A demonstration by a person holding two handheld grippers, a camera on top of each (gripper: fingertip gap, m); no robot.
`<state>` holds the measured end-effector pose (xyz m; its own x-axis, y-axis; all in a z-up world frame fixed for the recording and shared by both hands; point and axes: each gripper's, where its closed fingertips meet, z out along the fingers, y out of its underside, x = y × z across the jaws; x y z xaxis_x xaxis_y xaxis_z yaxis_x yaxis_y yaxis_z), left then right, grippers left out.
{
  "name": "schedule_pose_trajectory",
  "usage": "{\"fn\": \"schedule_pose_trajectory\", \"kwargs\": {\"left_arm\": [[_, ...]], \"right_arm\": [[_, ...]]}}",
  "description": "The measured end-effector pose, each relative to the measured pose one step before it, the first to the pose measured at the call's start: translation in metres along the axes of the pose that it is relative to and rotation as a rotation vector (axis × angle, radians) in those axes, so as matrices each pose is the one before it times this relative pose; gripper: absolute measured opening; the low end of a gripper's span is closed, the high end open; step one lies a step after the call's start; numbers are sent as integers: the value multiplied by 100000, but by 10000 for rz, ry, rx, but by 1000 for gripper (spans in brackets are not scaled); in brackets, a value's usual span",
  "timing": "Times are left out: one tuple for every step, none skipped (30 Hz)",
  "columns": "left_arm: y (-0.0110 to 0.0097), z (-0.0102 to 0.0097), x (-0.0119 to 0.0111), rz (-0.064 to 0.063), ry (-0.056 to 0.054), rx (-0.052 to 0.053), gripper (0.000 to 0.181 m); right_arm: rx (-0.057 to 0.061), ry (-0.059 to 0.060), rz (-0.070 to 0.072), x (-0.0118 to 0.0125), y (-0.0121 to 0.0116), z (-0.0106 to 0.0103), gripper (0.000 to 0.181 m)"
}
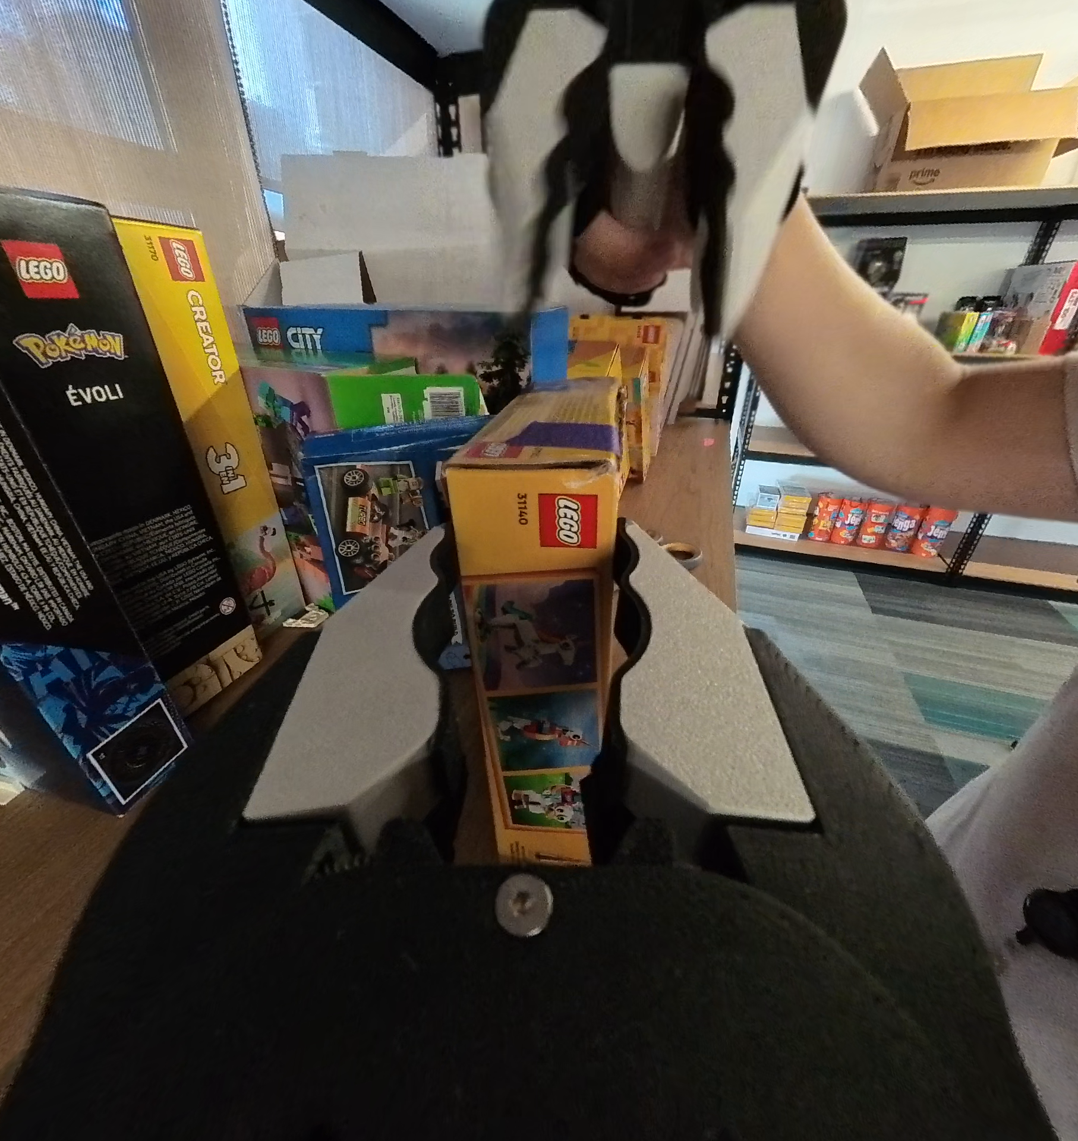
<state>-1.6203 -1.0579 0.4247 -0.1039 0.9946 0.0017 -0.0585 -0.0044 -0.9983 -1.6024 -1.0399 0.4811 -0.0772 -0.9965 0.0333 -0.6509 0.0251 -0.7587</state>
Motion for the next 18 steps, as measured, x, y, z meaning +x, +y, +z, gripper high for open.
{"fn": "schedule_pose_trajectory", "kwargs": {"left_arm": [[-7, 2, -13, -29, -15, 33, 50], [-8, -1, 12, -5, -14, 20, 50], [4, 6, 12, 4, -5, -3, 50], [10, 9, -13, 0, 3, -20, 50], [0, 16, -23, 1, 4, -27, 50], [5, 7, -18, 4, 2, -24, 50], [9, 0, 8, 10, 3, -13, 50], [4, -15, 20, 16, 1, -3, 50], [3, -9, 12, 5, -2, 5, 50], [-4, -4, 4, -6, 0, 10, 50], [4, 4, -2, -11, 0, 4, 50], [1, 2, -5, -14, -4, -14, 50], [8, -3, 2, 4, -5, -34, 50], [9, -5, 11, 13, -8, -34, 50], [6, -4, 9, 1, -8, -19, 50], [2, 3, 8, -5, -4, 6, 50], [-11, 1, -12, -16, 0, 29, 49], [-7, 4, -10, -21, 6, 33, 49]], "right_arm": [[1103, -362, 504, -491, -1085, -913, 0], [913, -201, 830, -29, -823, -384, 0], [-56, -326, 1029, 54, 391, 87, 0], [-813, -209, 930, 320, 1331, 400, 0], [-578, 36, 714, 711, 856, 495, 0], [-156, 24, 828, 618, 139, 359, 0], [-77, -409, 831, -154, -138, 179, 0], [-23, -459, 571, -349, -318, -10, 0], [96, 26, 404, 361, -478, -139, 0], [-78, 321, 364, 936, -155, -38, 0], [-590, 306, 556, 1113, 709, 180, 0], [-571, -66, 520, 549, 703, 258, 0], [-52, -629, 463, -461, -58, 41, 0], [34, -530, 311, -514, -159, -118, 0], [151, -473, 30, -623, -362, -114, 0], [-19, -296, 65, -322, -146, 61, 0], [-266, 106, 249, 473, 200, 267, 0], [-430, 497, 335, 1126, 452, 338, 0]]}}
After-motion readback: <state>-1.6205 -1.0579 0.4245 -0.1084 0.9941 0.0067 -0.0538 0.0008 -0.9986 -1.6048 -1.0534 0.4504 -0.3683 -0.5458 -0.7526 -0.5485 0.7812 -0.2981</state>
